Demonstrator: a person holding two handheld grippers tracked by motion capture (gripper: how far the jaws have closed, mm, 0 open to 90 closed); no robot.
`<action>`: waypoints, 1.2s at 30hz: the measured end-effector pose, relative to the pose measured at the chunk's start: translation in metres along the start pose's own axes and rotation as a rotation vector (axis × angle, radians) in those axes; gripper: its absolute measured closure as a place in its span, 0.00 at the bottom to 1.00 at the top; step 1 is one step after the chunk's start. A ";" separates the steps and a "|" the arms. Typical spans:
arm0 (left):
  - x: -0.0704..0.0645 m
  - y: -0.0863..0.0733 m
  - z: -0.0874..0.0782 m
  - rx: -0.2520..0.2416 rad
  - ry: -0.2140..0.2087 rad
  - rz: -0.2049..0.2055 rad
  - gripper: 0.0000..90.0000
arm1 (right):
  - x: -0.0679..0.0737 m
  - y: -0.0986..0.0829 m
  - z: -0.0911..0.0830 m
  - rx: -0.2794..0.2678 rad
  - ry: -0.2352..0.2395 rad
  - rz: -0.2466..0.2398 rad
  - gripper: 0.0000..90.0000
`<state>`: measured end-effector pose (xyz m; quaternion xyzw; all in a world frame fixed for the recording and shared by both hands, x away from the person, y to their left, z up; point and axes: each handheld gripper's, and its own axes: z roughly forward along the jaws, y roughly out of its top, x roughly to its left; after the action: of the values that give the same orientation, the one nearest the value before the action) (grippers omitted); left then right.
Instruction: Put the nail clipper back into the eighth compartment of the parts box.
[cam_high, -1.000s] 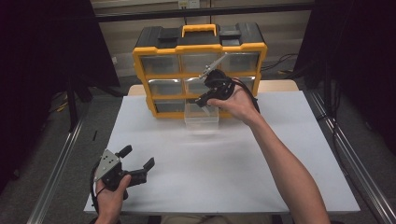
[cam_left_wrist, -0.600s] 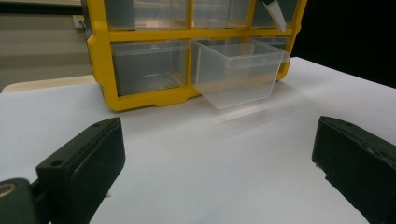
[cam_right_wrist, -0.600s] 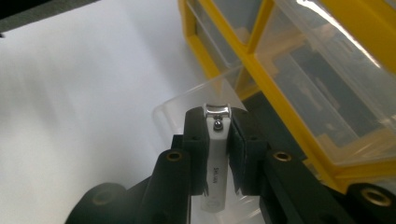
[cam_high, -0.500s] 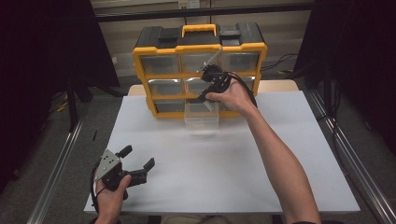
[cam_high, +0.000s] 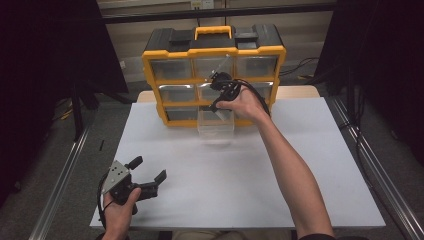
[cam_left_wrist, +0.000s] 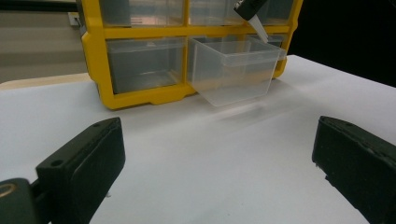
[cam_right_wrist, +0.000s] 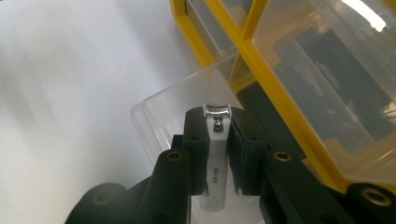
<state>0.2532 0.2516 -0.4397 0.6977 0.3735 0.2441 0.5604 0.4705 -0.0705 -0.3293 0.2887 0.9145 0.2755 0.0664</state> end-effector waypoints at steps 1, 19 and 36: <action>0.000 0.000 0.000 -0.001 -0.001 -0.001 0.03 | 0.000 0.000 0.001 0.006 -0.002 -0.001 0.87; -0.002 0.000 0.000 -0.005 -0.009 -0.003 0.03 | -0.006 -0.004 0.022 0.063 0.010 0.013 0.87; -0.002 -0.001 0.000 0.011 -0.017 -0.005 0.03 | -0.008 -0.017 0.039 0.090 0.029 0.031 0.87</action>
<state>0.2517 0.2500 -0.4404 0.7019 0.3719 0.2345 0.5604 0.4795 -0.0689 -0.3715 0.3012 0.9224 0.2391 0.0358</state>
